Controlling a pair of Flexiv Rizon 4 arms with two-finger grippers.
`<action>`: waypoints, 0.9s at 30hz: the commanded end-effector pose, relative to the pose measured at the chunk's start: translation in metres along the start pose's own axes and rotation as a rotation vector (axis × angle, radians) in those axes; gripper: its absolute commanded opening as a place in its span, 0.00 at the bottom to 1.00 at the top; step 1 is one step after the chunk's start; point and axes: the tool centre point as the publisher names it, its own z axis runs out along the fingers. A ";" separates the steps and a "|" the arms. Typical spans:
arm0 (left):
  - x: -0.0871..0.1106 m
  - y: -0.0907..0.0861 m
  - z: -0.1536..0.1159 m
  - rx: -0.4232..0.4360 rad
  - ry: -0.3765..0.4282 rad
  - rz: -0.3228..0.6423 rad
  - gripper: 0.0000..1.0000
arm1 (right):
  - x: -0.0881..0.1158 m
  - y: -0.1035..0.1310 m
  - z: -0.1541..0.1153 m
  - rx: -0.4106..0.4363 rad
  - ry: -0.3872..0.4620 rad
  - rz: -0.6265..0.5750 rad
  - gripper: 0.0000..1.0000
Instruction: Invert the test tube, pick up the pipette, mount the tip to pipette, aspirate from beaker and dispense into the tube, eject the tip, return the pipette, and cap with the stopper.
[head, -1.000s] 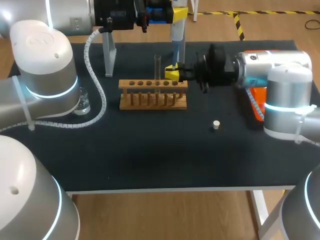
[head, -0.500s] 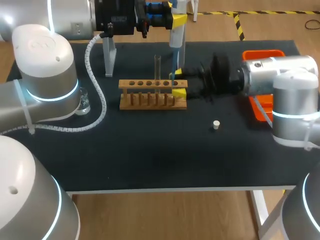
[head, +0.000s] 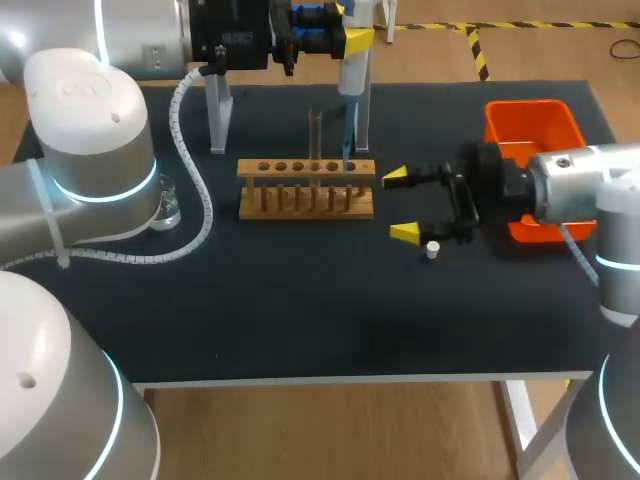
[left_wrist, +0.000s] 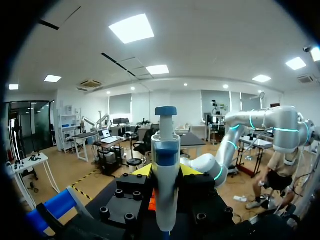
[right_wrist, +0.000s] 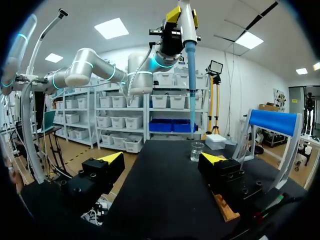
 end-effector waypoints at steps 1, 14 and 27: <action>0.000 0.000 0.000 0.003 0.000 0.001 0.00 | 0.008 0.005 -0.007 0.007 -0.011 0.000 1.00; 0.000 0.000 0.000 0.003 0.000 0.001 0.00 | 0.008 0.005 -0.007 0.007 -0.011 0.000 1.00; -0.018 0.016 -0.054 -0.011 -0.124 -0.025 0.00 | 0.008 0.005 -0.007 0.007 -0.011 0.000 1.00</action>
